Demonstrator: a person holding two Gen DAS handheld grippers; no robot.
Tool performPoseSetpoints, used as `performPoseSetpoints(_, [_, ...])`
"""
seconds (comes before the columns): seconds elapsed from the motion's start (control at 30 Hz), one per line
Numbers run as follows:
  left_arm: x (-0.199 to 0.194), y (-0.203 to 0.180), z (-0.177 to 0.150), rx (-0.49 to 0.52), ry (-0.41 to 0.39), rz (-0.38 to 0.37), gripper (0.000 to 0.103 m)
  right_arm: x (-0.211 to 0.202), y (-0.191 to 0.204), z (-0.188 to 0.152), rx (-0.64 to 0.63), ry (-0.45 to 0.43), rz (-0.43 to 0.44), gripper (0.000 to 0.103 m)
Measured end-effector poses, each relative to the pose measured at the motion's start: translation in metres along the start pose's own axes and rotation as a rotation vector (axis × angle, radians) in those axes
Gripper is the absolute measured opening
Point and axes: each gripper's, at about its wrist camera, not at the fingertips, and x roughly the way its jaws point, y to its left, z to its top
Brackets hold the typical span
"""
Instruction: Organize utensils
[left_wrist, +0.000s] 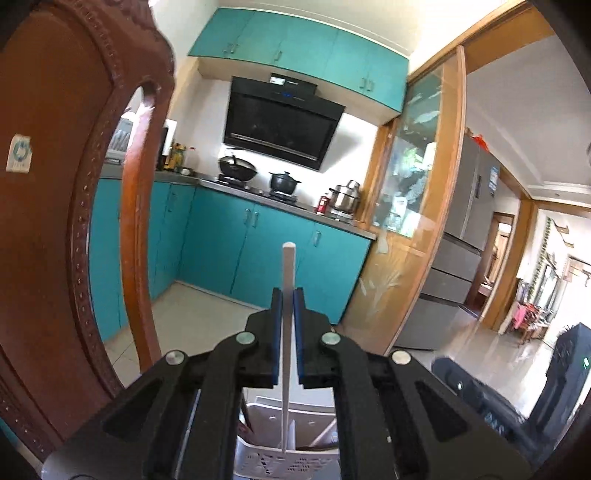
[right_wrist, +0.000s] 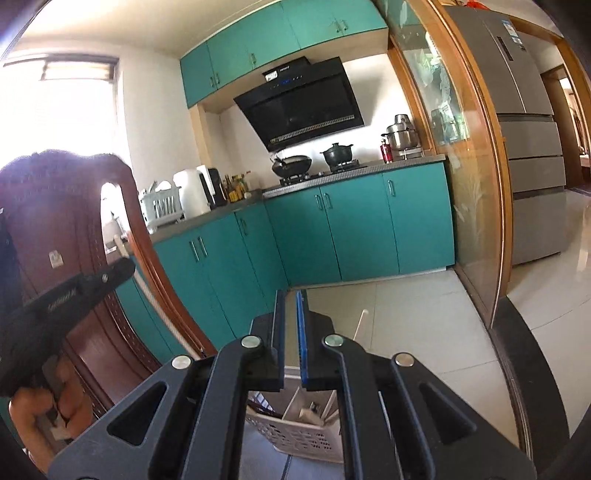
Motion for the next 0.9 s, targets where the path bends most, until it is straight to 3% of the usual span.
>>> performPoseSetpoints(0.17, [0.010, 0.002, -0.007, 0.017, -0.033, 0.052, 0.007, 0.008, 0.018, -0.011, -0.053, 0.029, 0.014, 0.007])
performPoseSetpoints(0.3, [0.030, 0.002, -0.024, 0.031, 0.040, 0.067, 0.007, 0.008, 0.028, -0.017, -0.113, 0.025, 0.000, 0.009])
performPoseSetpoints(0.4, [0.038, -0.001, -0.034, 0.038, 0.085, 0.057, 0.007, 0.005, 0.033, -0.021, -0.144, 0.013, -0.013, 0.020])
performPoseSetpoints(0.47, [0.038, -0.006, -0.038, 0.060, 0.097, 0.053, 0.016, 0.001, 0.034, -0.022, -0.146, 0.002, -0.011, 0.031])
performPoseSetpoints(0.7, [0.025, -0.020, -0.048, 0.137, 0.078, 0.078, 0.042, -0.014, 0.026, -0.022, -0.139, -0.036, -0.023, 0.051])
performPoseSetpoints(0.9, [0.004, -0.030, -0.057, 0.227, 0.052, 0.105, 0.067, -0.040, 0.012, -0.033, -0.133, -0.099, -0.055, 0.074])
